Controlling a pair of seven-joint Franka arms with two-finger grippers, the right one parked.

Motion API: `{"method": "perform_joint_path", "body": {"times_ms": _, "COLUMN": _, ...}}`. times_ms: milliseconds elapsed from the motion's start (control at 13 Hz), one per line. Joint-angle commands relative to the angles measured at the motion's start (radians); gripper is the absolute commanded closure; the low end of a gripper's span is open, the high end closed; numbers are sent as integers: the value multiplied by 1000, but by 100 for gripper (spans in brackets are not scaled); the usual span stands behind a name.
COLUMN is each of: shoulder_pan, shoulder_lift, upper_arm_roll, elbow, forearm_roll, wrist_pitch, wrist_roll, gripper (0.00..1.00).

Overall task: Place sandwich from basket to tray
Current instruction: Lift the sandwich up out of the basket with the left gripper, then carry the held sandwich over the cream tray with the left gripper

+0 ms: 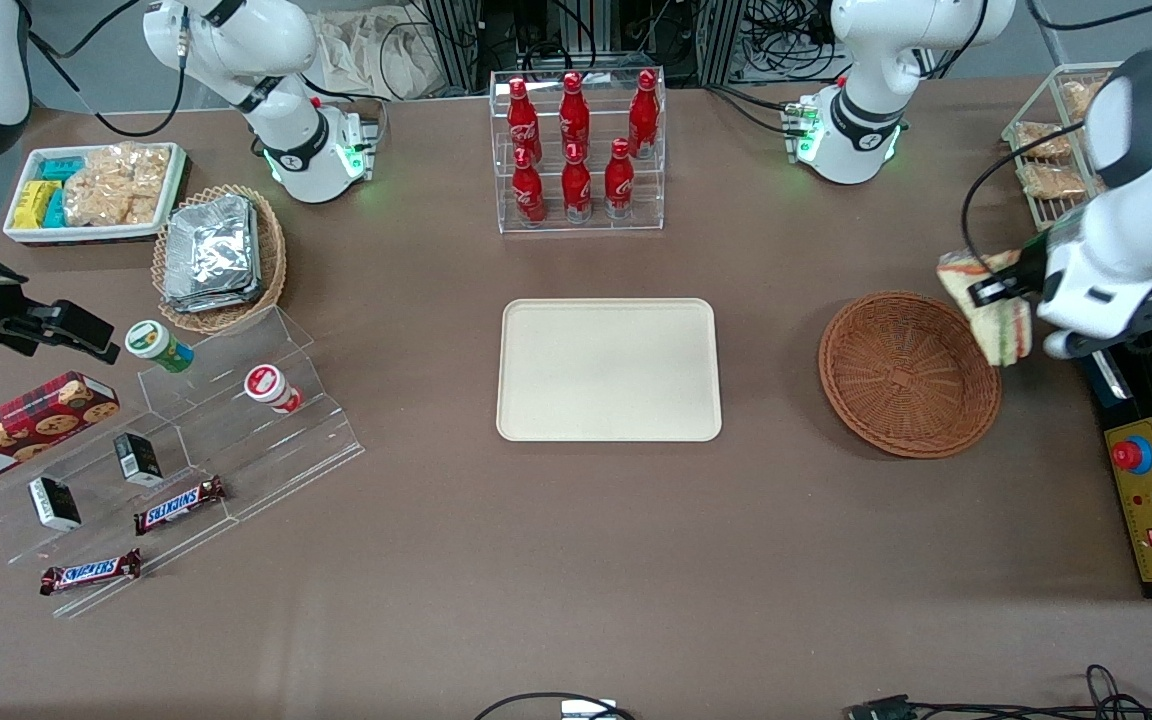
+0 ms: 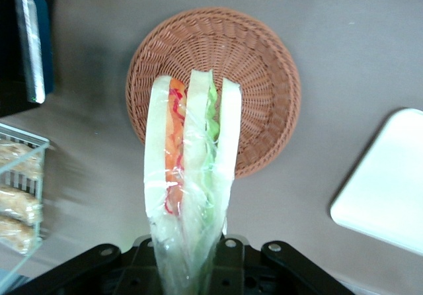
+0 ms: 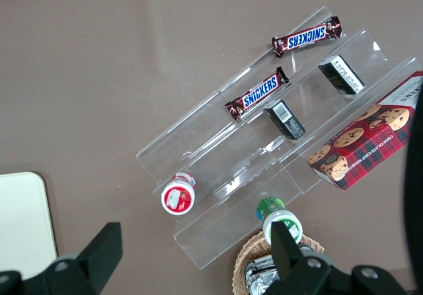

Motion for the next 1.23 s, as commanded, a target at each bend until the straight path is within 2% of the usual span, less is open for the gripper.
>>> {"method": "perform_joint_path", "body": {"times_ms": 0, "shoulder_pan": -30, "shoulder_lift": 41, "upper_arm_roll": -29, "elbow": 126, "forearm_roll": -13, "wrist_pitch": -84, "wrist_roll": 64, "gripper": 85}}
{"method": "perform_joint_path", "body": {"times_ms": 77, "shoulder_pan": -41, "shoulder_lift": 44, "upper_arm_roll": -79, "elbow": 144, "forearm_roll": -11, "wrist_pitch": -84, "wrist_roll": 69, "gripper": 84}}
{"method": "perform_joint_path", "body": {"times_ms": 231, "shoulder_pan": -41, "shoulder_lift": 83, "upper_arm_roll": -239, "elbow": 216, "forearm_roll": -2, "wrist_pitch": -94, "wrist_roll": 44, "gripper": 84}}
{"method": "perform_joint_path", "body": {"times_ms": 615, "shoulder_pan": -43, "shoulder_lift": 240, "upper_arm_roll": -609, "elbow": 315, "forearm_roll": 3, "wrist_pitch": -76, "wrist_roll": -251, "gripper": 84}}
{"method": "perform_joint_path", "body": {"times_ms": 769, "shoulder_pan": -43, "shoulder_lift": 290, "upper_arm_roll": -653, "elbow": 261, "forearm_roll": 25, "wrist_pitch": -6, "wrist_roll": -290, "gripper": 79}}
{"method": "perform_joint_path", "body": {"times_ms": 1000, "shoulder_pan": -43, "shoulder_lift": 318, "upper_arm_roll": -664, "elbow": 44, "forearm_roll": 45, "wrist_pitch": 251, "wrist_roll": -293, "gripper": 79}}
{"method": "perform_joint_path", "body": {"times_ms": 1154, "shoulder_pan": -41, "shoulder_lift": 373, "upper_arm_roll": -661, "elbow": -53, "forearm_roll": 100, "wrist_pitch": 397, "wrist_roll": -319, "gripper": 79}}
